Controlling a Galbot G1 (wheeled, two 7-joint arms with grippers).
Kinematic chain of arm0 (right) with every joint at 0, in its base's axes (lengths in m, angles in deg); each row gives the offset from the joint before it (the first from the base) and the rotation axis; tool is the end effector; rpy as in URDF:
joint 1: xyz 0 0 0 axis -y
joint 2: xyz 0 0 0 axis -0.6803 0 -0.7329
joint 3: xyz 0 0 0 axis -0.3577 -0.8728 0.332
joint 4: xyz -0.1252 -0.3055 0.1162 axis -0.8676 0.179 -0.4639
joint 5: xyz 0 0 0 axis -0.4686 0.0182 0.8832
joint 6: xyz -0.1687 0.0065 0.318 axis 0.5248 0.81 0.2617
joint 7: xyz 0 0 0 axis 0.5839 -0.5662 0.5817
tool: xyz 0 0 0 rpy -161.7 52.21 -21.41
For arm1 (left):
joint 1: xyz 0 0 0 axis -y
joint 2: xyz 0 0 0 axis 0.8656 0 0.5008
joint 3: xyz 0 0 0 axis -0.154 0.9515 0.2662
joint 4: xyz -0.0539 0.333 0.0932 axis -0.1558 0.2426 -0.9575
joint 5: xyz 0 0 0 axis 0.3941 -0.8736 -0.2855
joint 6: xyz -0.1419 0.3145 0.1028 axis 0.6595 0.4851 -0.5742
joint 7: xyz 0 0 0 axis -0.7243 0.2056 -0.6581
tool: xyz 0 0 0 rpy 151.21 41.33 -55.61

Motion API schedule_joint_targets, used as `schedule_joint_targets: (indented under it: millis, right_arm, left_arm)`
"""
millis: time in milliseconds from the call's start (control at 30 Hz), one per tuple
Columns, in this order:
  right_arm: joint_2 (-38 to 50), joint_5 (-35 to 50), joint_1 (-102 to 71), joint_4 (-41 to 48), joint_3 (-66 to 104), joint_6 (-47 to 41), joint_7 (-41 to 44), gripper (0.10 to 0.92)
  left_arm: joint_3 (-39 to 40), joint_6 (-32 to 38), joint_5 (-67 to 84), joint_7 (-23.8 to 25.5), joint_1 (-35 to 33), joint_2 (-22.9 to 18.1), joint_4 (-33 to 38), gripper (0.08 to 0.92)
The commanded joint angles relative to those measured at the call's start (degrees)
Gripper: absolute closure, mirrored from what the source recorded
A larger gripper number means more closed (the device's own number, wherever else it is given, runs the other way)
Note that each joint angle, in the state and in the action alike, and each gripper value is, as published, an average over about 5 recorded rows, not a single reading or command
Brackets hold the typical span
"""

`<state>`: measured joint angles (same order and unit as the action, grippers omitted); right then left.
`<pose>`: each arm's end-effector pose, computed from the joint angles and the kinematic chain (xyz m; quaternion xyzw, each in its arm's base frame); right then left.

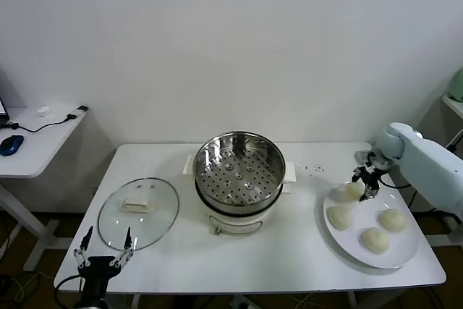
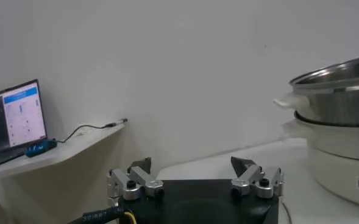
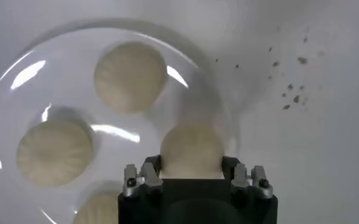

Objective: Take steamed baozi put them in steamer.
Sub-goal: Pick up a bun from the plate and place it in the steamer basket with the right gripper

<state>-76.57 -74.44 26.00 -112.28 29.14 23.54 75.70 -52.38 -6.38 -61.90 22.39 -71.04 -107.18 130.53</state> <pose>0.5979 -0.2008 -0.1439 0.5307 -0.4560 0.6008 0.3866 0.1111 0.0834 -0.3498 0.0711 -0.9868 -0.1355 0.0525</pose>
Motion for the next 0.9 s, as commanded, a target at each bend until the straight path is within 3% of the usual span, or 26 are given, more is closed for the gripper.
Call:
schedule_joint_targets:
  millis: [33,233,400,700,900]
  right_arm:
    - [-5.1,1.8,22.5,-9.6,-14.9,15.2,3.2,0.381]
    - [-14.5,0.9,28.6,-11.0,-17.1,23.8,2.2,0.381]
    - [-23.6,-5.1,28.1,-10.8,-14.5,29.9,-0.6,0.38]
    - [-31.1,-13.1,17.5,-10.6,-12.6,32.0,-1.4,0.381]
    - [-34.3,-18.6,11.2,-5.3,-11.4,33.2,-2.5,0.38]
  left_arm:
    - [-0.1,0.1,-0.2,-0.1,-0.8,-0.2,0.1,0.177]
    - [-0.3,-0.1,0.0,-0.1,-1.0,-0.4,-0.1,0.177]
    - [-0.1,-0.6,-0.2,-0.2,-0.7,-0.5,-0.1,0.177]
    - [0.4,-2.8,0.0,-1.4,-0.1,-0.4,0.8,0.177]
    - [0.3,-3.7,-0.1,-1.3,0.5,-0.3,1.5,0.177]
